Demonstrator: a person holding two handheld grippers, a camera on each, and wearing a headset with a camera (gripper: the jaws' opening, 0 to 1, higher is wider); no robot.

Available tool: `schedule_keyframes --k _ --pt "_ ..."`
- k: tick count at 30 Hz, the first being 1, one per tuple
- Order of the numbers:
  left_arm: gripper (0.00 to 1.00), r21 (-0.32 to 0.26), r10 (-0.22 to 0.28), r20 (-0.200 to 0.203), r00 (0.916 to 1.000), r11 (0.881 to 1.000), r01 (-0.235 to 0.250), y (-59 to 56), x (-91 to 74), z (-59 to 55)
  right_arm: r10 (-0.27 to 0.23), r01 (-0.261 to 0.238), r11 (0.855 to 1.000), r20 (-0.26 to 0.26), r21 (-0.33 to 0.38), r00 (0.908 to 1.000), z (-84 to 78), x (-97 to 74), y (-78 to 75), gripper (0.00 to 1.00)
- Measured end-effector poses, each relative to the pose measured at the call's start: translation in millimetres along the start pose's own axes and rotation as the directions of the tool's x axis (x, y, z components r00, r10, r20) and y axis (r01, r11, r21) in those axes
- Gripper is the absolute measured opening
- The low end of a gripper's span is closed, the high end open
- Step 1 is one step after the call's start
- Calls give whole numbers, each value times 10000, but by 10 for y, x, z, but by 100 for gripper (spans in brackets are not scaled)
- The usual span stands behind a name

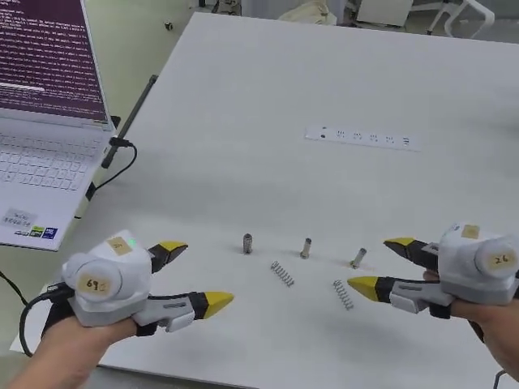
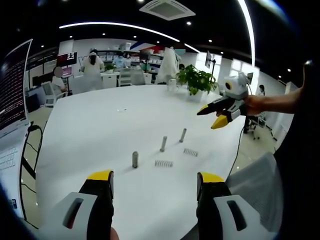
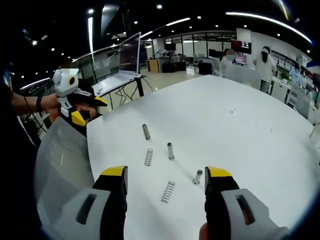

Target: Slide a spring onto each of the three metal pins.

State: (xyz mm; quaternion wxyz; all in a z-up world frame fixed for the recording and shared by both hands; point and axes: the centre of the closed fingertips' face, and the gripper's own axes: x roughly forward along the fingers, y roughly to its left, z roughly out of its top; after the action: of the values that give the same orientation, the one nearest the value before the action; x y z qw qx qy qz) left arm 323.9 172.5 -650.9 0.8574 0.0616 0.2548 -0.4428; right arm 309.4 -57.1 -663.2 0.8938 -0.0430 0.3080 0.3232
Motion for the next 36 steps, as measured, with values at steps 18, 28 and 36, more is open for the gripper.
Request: schedule_keyframes --k 18,28,36 --pt "63 59 -101 -96 9999 9999 101 -42 20 -8 -540 514 9952 286 833 9981 -261 -241 63 66" --pt "63 162 -193 -101 9998 9997 195 -58 59 33 -516 495 9949 224 878 9984 -292 -268 75 70" --pt "62 494 -361 -230 9991 9981 372 -90 93 47 -487 472 9953 155 848 9987 -325 -293 101 70"
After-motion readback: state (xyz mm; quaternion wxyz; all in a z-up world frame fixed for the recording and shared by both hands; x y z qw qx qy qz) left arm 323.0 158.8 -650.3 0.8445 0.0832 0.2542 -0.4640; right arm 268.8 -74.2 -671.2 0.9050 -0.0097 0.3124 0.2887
